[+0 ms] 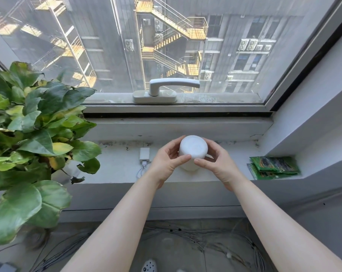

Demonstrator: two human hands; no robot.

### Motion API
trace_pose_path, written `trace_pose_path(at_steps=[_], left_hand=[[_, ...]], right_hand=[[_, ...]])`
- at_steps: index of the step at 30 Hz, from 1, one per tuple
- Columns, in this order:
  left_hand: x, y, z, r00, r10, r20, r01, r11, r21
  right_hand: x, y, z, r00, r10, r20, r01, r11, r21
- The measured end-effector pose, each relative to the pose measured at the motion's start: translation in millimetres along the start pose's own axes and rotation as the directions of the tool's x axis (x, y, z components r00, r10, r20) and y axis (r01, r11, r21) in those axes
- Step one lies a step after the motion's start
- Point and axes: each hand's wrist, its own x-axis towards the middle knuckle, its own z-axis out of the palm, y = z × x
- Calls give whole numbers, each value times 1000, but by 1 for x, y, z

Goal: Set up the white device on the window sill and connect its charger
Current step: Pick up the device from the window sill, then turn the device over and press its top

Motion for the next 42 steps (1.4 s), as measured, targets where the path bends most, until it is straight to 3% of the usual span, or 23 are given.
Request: trace_pose_path(at_steps=[6, 9, 16, 20, 27, 33, 42], left_hand=[[-4, 8, -3, 997, 50, -60, -46, 996, 71], [-9, 17, -2, 987, 41, -154, -25, 994, 105], [-12, 37, -3, 943, -156, -293, 205, 968, 145], [-17, 44, -6, 932, -234, -276, 275, 954, 120], [-33, 48, -12, 942, -315, -115, 329, 934, 140], [-36, 47, -14, 926, -370, -68, 372, 928, 11], [-43, 45, -7, 924, -374, 80, 363, 790, -495]], right_hand=[[-1, -13, 3, 1000, -13, -1, 13, 998, -68], [-4, -24, 7, 999, 11, 48, -6, 995, -97], [-16, -36, 23, 977, 147, 157, -159, 985, 64], [-18, -40, 29, 965, 203, 165, -224, 967, 120], [-22, -53, 31, 932, 293, 212, -304, 952, 20], [-26, -54, 33, 928, 338, 156, -349, 936, 52], [-37, -41, 29, 964, 128, 233, -191, 944, 271]])
